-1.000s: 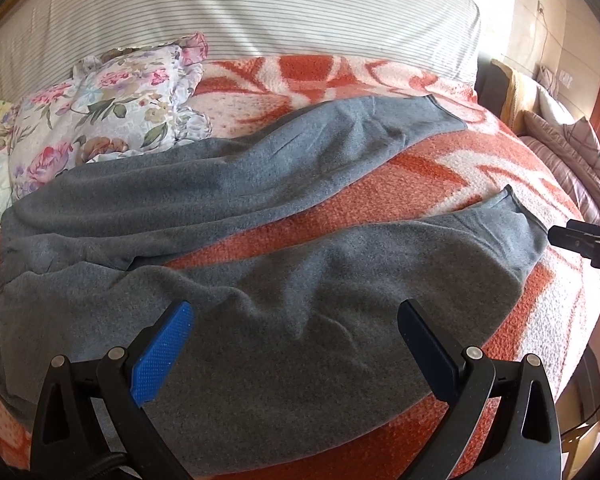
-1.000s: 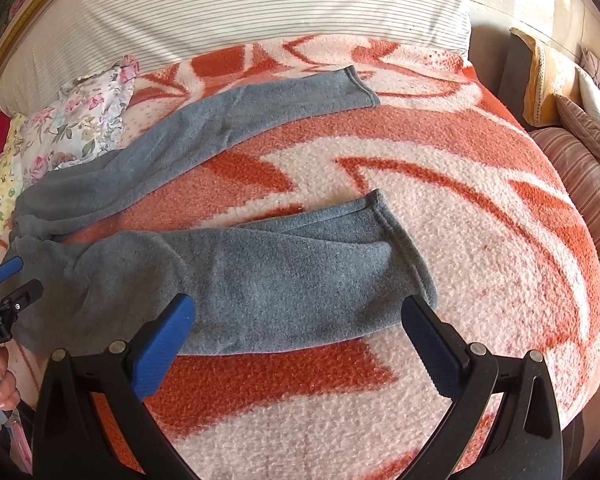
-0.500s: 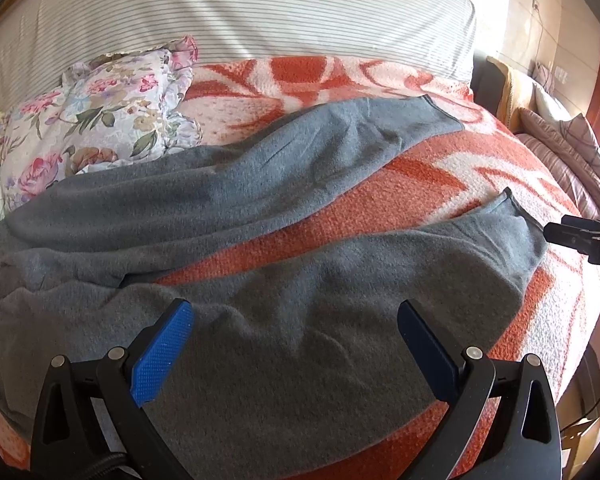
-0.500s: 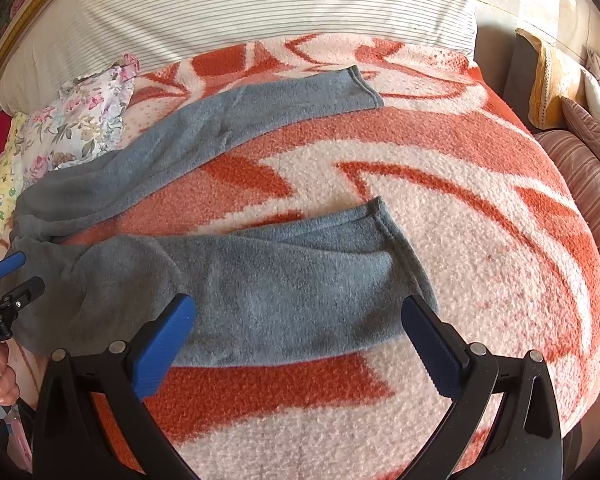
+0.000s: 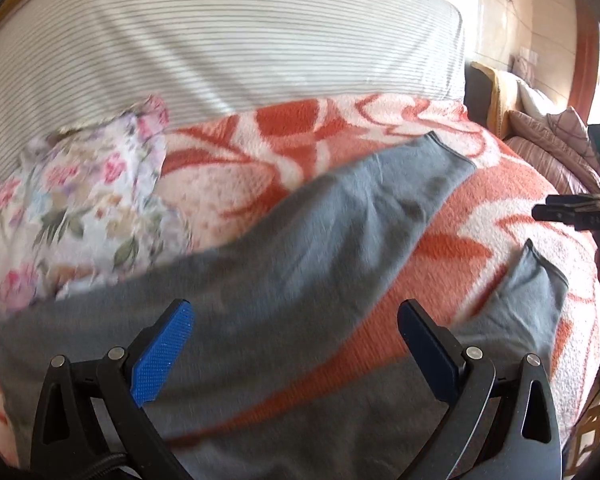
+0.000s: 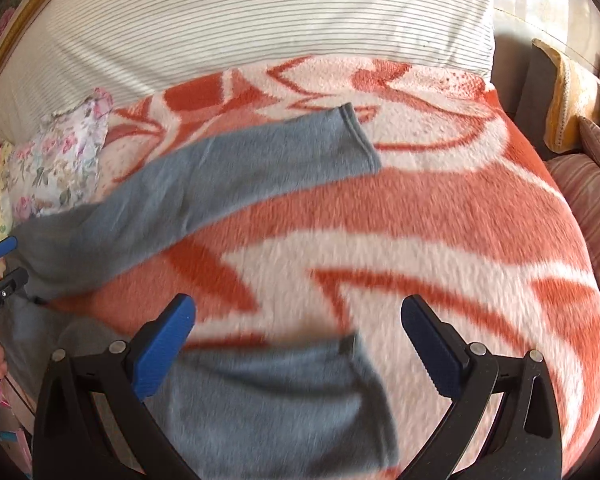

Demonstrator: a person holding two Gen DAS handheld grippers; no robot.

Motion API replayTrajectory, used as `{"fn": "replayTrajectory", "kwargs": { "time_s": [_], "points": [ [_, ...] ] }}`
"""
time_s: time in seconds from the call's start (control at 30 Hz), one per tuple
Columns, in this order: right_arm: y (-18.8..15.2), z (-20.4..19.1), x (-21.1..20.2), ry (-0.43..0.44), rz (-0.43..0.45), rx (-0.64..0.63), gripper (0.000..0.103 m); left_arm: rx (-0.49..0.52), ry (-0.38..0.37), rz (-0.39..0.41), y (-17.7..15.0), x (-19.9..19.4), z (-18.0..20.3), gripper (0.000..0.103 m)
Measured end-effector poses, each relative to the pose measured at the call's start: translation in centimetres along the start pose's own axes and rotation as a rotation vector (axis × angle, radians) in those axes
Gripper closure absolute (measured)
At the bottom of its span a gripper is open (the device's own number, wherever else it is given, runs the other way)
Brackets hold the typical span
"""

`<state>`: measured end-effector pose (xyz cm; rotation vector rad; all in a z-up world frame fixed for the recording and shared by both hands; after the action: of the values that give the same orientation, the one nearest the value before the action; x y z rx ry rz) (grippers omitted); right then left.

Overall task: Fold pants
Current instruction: 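Close the left gripper on one cuff while the right gripper grasps the other cuff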

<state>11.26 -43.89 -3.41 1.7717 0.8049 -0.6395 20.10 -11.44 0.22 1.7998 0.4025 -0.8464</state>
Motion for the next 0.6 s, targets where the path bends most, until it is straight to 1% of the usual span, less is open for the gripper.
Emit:
{"fn": "replayTrajectory", "kwargs": {
  "time_s": [0.07, 0.1, 0.17, 0.23, 0.27, 0.33, 0.43, 0.5, 0.6],
  "points": [
    [2.6, 1.2, 1.3, 0.013, -0.001, 0.014, 0.005, 0.026, -0.049, 0.009, 2.2, 2.2, -0.6, 0.001],
    [3.6, 1.7, 1.9, 0.017, -0.004, 0.017, 0.007, 0.035, -0.064, 0.003, 3.1, 3.2, -0.7, 0.001],
    [6.4, 2.6, 3.8, 0.005, -0.016, 0.013, 0.009, 0.06, -0.131, -0.018, 5.0, 5.7, -0.9, 0.001],
    [8.7, 3.3, 5.6, 0.008, -0.021, 0.011, 0.009, 0.08, -0.158, -0.031, 6.6, 8.0, -0.9, 0.001],
    [9.7, 3.6, 6.3, 0.004, -0.022, 0.014, 0.009, 0.092, -0.188, -0.042, 7.4, 9.2, -0.9, 0.001],
    [12.2, 4.4, 8.3, -0.013, -0.028, 0.011, 0.009, 0.108, -0.205, -0.051, 8.5, 11.2, -0.8, 0.001],
    [14.8, 5.5, 10.9, -0.029, -0.045, -0.002, 0.009, 0.115, -0.244, -0.076, 9.6, 13.7, -1.1, 0.001],
    [16.3, 6.5, 12.8, -0.05, -0.055, 0.001, 0.009, 0.116, -0.302, -0.117, 9.9, 15.4, -1.4, 0.001],
    [17.3, 7.6, 14.6, -0.015, -0.055, 0.034, 0.009, 0.13, -0.329, -0.164, 9.9, 17.6, -1.2, 0.001]
  ]
}}
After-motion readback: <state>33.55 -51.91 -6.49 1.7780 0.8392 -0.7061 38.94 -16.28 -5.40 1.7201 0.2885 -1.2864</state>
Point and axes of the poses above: each gripper's, at about its wrist camera, not at the fingertips, and x roughly the way its jaws point, z to its right, y to its top, the point moved 1 cm from there along x, roughly the way its jaws point, and after that the axes turned 10 degrees about y, right-handed, at the moved point
